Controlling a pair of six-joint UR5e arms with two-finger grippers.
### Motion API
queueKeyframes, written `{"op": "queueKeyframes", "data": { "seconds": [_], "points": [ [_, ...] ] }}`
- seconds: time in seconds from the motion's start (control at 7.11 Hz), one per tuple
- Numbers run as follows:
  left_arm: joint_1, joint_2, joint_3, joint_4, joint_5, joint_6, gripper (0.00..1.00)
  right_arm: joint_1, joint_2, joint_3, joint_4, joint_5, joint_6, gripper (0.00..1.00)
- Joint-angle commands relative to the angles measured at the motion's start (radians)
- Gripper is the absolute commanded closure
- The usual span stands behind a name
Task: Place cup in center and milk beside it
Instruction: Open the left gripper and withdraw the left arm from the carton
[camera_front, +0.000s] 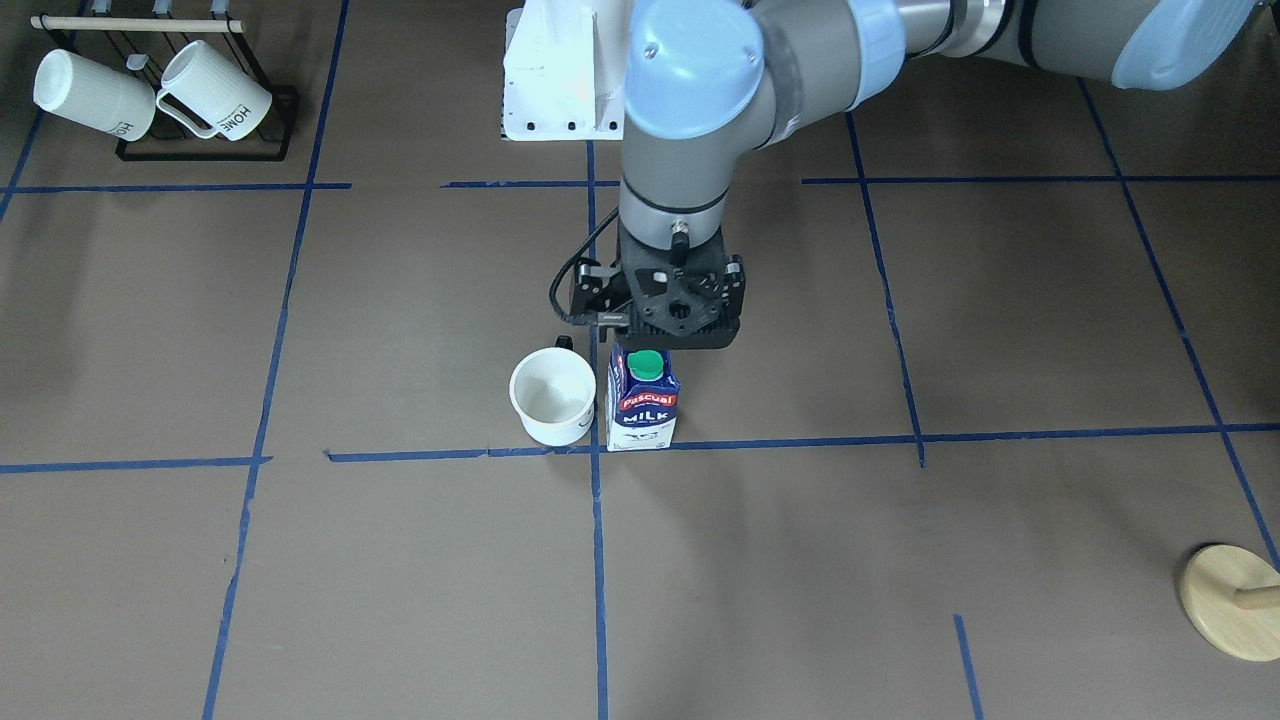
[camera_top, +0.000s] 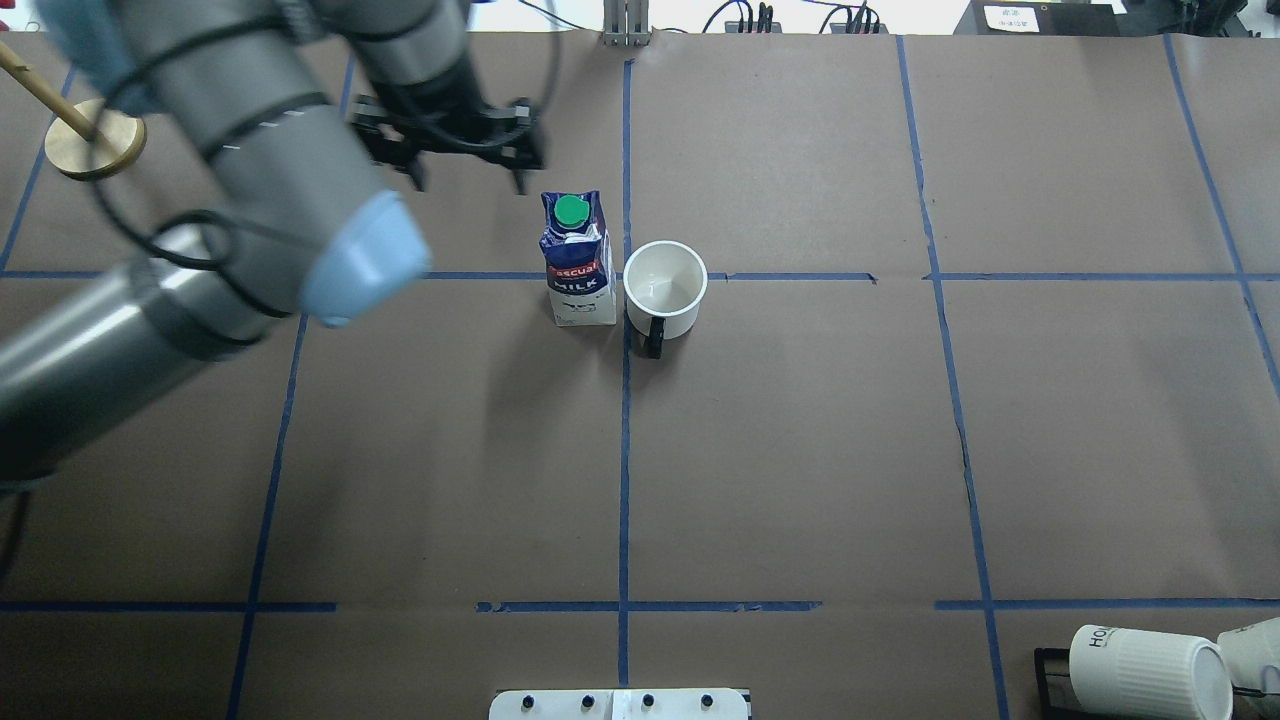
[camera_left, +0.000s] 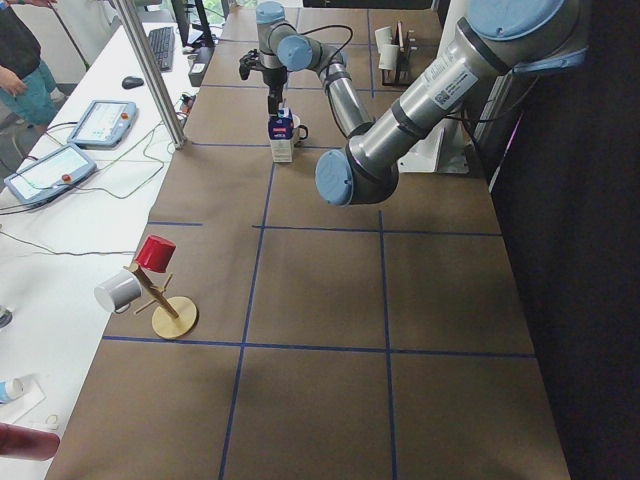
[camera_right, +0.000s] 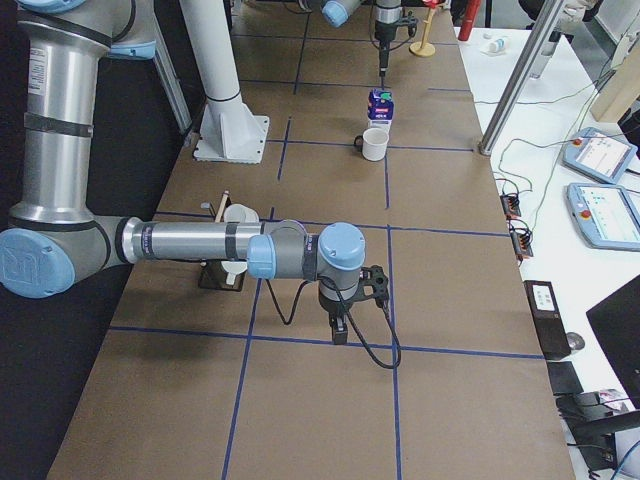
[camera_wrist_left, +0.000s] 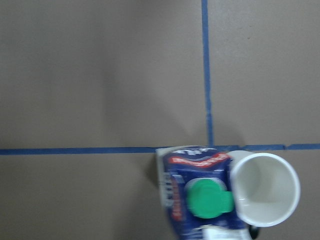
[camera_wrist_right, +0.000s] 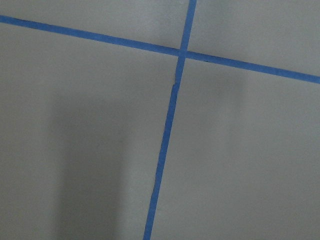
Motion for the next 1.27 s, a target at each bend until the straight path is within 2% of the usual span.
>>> {"op": "queueKeyframes", "data": {
  "seconds": [0.0,0.14,0.42,0.56,0.84,1.12],
  "points": [
    [-0.185,0.263,-0.141,0.014,-0.085,0.359,0.00,0.000,-0.002,-0.003,0.000,-0.002,-0.002,0.00],
    [-0.266,0.372,-0.146,0.011,-0.140,0.528,0.00,0.000,-0.008,-0.003,0.000,-0.002,-0.001,0.00],
    [-0.427,0.580,-0.145,0.001,-0.169,0.805,0.00,0.000,-0.008,-0.003,0.000,-0.004,0.002,0.00],
    [-0.494,0.666,-0.143,0.002,-0.169,0.877,0.00,0.000,-0.005,-0.002,0.000,-0.002,0.035,0.00],
    [-0.592,0.837,-0.126,-0.028,-0.170,0.896,0.00,0.000,-0.003,0.000,-0.002,0.001,0.063,0.00],
    [-0.600,0.947,-0.122,-0.136,-0.170,0.971,0.00,0.000,-0.003,-0.002,0.000,0.001,0.063,0.00]
  ]
}}
